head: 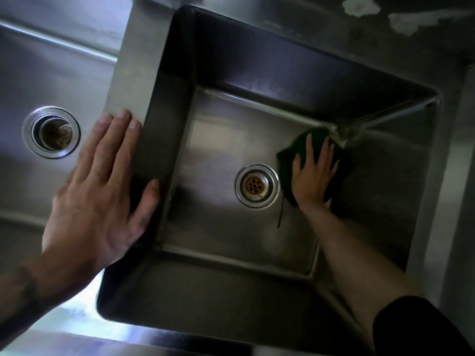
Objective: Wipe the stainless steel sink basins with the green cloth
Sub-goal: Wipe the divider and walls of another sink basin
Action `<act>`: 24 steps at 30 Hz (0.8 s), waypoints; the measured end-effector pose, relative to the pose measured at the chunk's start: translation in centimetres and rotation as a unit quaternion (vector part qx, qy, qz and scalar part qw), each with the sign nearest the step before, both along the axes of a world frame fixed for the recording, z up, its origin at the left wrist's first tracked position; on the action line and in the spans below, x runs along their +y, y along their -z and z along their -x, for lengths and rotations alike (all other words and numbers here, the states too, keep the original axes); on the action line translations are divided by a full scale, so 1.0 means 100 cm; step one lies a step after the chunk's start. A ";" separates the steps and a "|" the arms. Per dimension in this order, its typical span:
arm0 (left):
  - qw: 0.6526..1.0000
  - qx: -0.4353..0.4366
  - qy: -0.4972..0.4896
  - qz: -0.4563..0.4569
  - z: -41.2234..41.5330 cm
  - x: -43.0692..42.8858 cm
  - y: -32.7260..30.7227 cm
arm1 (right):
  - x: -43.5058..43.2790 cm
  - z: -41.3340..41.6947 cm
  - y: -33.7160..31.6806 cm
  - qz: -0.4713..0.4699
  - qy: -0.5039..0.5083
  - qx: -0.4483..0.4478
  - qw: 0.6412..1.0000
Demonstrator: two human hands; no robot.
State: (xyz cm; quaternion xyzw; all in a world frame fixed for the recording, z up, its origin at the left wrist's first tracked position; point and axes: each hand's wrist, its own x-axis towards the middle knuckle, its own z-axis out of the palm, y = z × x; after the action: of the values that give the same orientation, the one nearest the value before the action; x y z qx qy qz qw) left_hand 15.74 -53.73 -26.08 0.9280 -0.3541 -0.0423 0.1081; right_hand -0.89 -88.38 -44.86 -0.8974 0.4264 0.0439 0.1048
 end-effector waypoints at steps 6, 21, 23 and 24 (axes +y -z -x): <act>1.000 0.002 -0.007 -0.006 0.002 -0.001 -0.004 | 0.005 0.001 -0.006 0.015 -0.002 -0.010 1.000; 1.000 0.006 -0.008 -0.002 0.002 -0.003 -0.003 | 0.014 -0.037 -0.005 0.008 0.005 -0.029 1.000; 1.000 0.002 -0.012 -0.005 0.003 -0.004 -0.005 | -0.003 -0.019 -0.008 0.026 0.061 -0.025 0.998; 1.000 -0.001 -0.012 -0.007 0.003 -0.004 -0.005 | -0.003 -0.020 -0.008 0.032 0.089 -0.027 0.995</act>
State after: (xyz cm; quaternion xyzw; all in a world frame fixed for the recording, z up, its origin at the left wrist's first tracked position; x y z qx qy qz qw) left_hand 15.41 -54.12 -25.57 0.9331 -0.3423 -0.0421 0.1018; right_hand 1.10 -88.63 -44.02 -0.8595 0.5030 -0.0038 0.0908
